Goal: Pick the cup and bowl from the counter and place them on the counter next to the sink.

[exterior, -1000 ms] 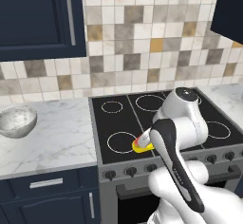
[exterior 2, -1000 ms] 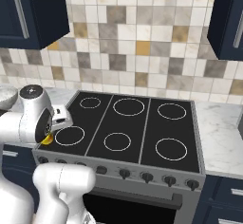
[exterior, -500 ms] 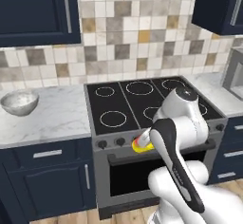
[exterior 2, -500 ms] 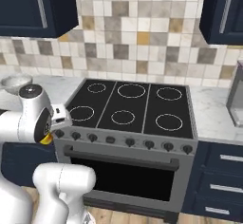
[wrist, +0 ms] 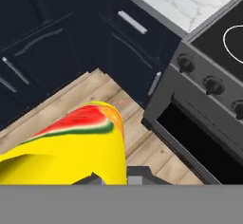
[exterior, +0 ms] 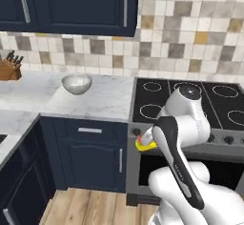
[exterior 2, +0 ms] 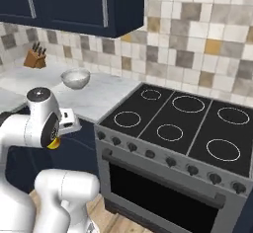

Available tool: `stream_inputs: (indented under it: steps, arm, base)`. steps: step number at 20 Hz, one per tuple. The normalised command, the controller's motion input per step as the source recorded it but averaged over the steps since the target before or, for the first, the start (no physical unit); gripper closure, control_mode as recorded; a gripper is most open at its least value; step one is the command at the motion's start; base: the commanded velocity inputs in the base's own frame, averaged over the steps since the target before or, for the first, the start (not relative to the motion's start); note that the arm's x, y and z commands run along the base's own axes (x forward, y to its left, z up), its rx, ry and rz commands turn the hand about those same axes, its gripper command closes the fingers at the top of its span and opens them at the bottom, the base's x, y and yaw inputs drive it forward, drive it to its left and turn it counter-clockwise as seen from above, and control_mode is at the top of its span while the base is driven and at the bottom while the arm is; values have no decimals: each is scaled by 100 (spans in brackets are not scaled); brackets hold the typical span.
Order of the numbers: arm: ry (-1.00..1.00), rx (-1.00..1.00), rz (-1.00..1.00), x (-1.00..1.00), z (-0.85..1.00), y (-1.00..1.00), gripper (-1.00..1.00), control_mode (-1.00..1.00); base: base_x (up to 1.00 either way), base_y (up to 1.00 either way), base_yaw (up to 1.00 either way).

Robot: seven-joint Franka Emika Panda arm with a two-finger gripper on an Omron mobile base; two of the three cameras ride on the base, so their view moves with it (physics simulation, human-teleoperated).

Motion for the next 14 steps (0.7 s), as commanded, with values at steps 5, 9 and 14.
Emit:
stream_inputs:
  steps: [5,9,14]
  arm:
    - [0,0,0,0,0,0,100,100]
    - [0,0,0,0,0,0,100,100]
    - [0,0,0,0,0,0,100,100]
  base:
    - [-34,-10,76]
    - [1,-41,79]
    - [0,-37,80]
